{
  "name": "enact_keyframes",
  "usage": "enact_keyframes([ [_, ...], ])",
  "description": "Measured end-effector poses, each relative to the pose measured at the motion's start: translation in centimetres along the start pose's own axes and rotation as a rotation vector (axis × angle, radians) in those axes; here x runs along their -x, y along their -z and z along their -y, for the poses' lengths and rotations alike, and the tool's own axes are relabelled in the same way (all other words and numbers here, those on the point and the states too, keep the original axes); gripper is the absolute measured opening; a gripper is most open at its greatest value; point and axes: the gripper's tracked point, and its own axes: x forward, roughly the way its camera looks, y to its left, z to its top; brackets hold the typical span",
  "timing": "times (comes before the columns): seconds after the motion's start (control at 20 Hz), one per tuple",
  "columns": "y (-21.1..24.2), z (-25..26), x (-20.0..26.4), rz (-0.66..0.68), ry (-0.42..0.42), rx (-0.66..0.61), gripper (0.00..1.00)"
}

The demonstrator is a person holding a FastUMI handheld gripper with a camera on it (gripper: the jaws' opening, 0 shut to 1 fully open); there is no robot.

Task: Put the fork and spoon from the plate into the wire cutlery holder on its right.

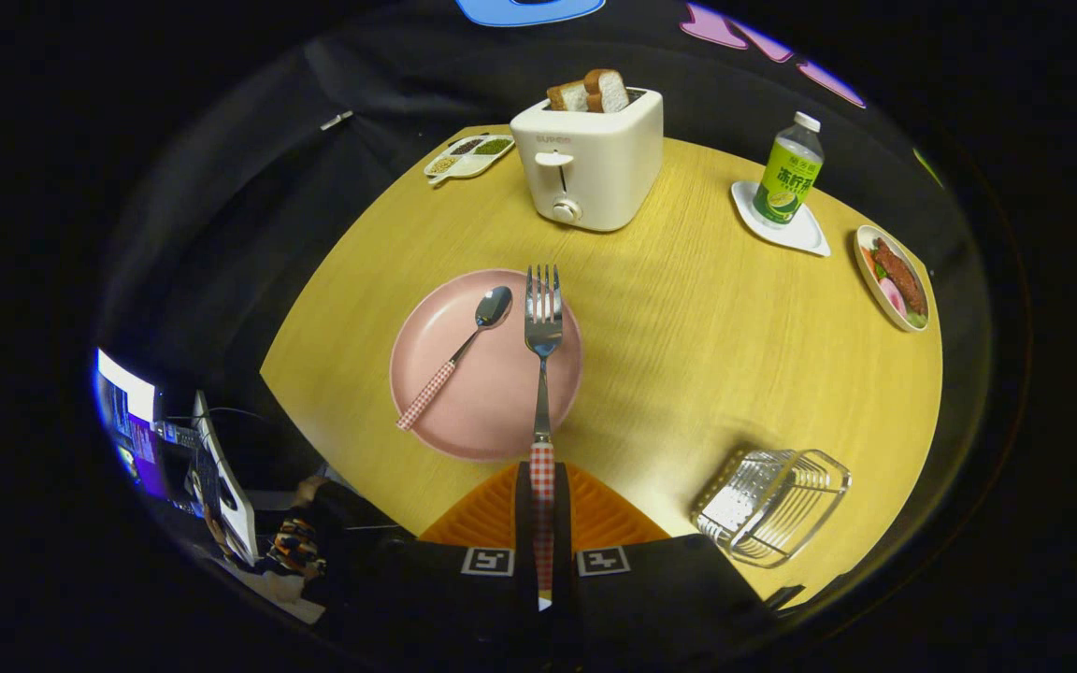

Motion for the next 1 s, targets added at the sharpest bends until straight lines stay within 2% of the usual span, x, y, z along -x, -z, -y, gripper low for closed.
enact_keyframes([
  [0.2,2.4,5.2,4.7,-0.056,0.053,0.041,0.1],
  [0.45,6.3,11.3,8.1,-0.19,0.123,0.064,0.1],
  [0.75,8.6,14.5,9.4,-0.333,0.13,0.03,0.1],
  [1.0,10.5,15.8,9.1,-0.494,0.133,0.054,0.1],
])
